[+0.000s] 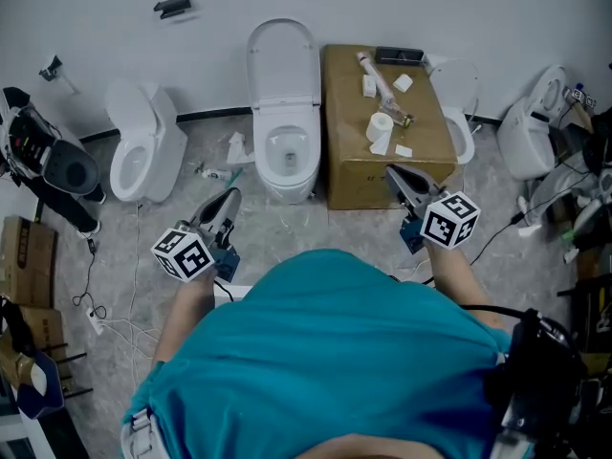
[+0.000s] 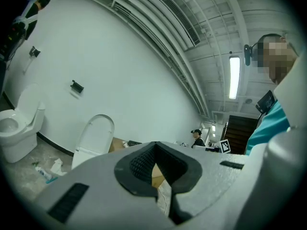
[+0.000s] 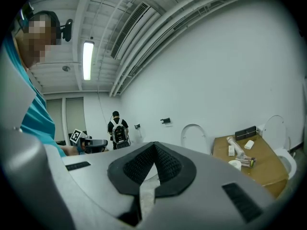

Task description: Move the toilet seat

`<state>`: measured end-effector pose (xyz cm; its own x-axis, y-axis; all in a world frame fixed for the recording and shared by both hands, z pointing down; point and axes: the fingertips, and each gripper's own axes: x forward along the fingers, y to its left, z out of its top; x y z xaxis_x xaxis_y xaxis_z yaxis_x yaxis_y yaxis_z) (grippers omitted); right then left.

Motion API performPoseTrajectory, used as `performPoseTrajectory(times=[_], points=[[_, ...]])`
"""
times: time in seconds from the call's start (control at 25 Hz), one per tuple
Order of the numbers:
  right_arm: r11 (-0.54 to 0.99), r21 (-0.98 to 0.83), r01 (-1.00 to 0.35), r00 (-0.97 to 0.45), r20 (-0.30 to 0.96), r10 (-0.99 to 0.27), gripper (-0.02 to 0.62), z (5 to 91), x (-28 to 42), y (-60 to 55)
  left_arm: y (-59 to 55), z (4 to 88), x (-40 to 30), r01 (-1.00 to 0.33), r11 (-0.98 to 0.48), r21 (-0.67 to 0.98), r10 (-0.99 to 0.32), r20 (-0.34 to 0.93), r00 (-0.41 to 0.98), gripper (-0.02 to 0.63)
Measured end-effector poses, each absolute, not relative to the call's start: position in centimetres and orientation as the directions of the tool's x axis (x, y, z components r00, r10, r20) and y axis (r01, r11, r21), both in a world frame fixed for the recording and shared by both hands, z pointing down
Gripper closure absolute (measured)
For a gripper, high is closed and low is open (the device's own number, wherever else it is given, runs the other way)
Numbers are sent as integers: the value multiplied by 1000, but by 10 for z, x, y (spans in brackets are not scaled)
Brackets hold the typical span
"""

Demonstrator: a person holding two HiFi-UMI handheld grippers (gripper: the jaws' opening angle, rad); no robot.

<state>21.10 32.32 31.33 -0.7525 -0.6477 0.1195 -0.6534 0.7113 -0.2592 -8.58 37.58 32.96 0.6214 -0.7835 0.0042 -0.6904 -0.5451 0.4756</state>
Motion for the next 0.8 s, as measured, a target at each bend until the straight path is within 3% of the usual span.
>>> performPoseTrajectory(times=[0.44, 0.8], points=[[749, -257, -611, -790, 138, -597, 597, 325, 263, 303, 359, 338, -16, -696, -523, 493, -787, 34, 616, 607], [751, -248, -612, -790, 158, -592, 597, 335, 207, 264, 323, 351, -74, -689, -518, 506, -786, 35, 617, 606]])
